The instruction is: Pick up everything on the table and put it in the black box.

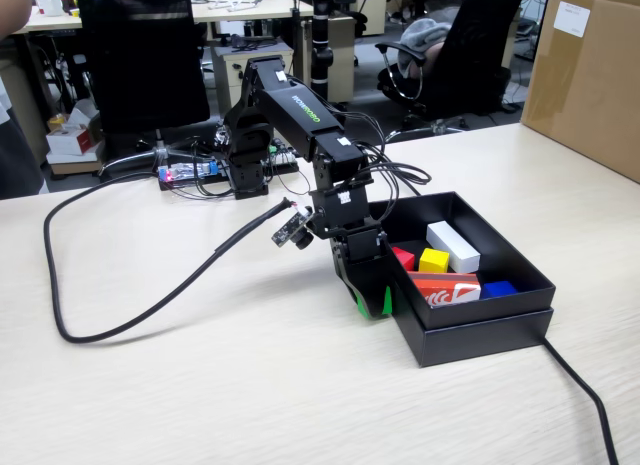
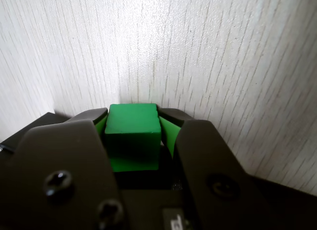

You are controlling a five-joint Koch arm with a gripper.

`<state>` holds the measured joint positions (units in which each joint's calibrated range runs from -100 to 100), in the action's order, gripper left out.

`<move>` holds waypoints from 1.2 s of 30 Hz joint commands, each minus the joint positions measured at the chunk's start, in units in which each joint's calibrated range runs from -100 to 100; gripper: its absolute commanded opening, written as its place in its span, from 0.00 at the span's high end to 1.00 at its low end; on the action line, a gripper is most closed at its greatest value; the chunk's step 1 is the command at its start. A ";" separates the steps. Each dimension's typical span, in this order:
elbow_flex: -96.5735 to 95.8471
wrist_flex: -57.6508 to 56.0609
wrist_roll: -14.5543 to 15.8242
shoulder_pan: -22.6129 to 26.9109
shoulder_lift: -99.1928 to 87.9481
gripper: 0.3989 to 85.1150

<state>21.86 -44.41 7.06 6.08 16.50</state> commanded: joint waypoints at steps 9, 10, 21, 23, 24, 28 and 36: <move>1.26 -8.60 0.68 0.05 -25.05 0.99; 1.53 -9.46 0.78 0.15 -27.92 0.99; 5.06 -12.83 1.71 13.24 -33.09 0.99; 4.07 -12.74 0.15 13.72 -30.10 0.98; 3.98 -12.74 -0.29 13.77 -29.30 0.98; 2.44 -11.45 -4.84 13.92 -24.36 0.93; -5.36 -4.36 -6.84 12.84 -21.84 0.93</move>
<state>17.02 -53.54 1.39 19.32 -4.34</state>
